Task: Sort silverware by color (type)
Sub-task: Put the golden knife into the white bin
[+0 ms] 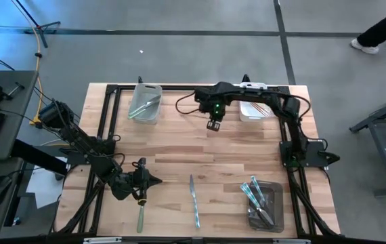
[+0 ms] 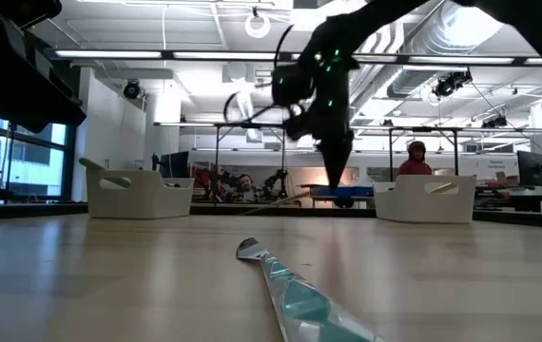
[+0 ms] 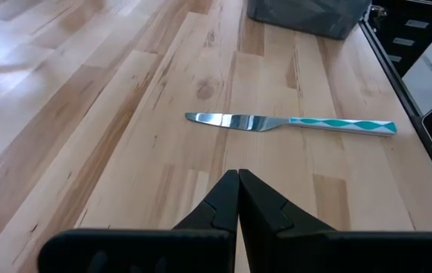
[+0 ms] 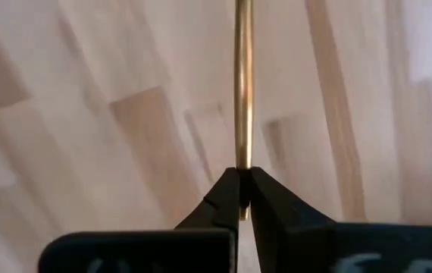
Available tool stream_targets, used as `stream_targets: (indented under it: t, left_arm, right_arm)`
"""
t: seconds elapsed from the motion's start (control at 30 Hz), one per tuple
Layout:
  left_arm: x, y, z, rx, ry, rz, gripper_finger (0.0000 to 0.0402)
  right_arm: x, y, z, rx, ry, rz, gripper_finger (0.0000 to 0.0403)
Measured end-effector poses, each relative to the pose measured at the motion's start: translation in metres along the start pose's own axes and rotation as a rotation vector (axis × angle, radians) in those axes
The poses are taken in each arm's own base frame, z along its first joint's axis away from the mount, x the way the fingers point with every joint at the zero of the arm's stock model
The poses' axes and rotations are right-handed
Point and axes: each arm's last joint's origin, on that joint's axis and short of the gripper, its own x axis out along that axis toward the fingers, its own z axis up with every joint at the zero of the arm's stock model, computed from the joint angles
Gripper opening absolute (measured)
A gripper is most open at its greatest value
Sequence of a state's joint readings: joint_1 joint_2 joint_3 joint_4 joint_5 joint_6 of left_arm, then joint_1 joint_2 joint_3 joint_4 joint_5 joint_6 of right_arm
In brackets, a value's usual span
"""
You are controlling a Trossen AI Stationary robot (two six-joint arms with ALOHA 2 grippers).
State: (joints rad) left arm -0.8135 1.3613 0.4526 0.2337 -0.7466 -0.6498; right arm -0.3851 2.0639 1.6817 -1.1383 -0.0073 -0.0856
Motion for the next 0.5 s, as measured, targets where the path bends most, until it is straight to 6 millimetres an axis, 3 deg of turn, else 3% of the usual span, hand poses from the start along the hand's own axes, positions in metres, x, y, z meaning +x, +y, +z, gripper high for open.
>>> stream_targets:
  t: [0.33,0.5]
  left_arm:
    - [0.0,0.0,0.0,0.0,-0.007,0.009,0.0]
    - [0.0,0.001,0.0,0.001,-0.011,0.017,0.0]
  right_arm:
    - [-0.09,0.006,-0.047,0.11,-0.081,-0.036,0.0]
    - [-0.123,0.009,-0.072,0.165,-0.129,-0.081,0.0]
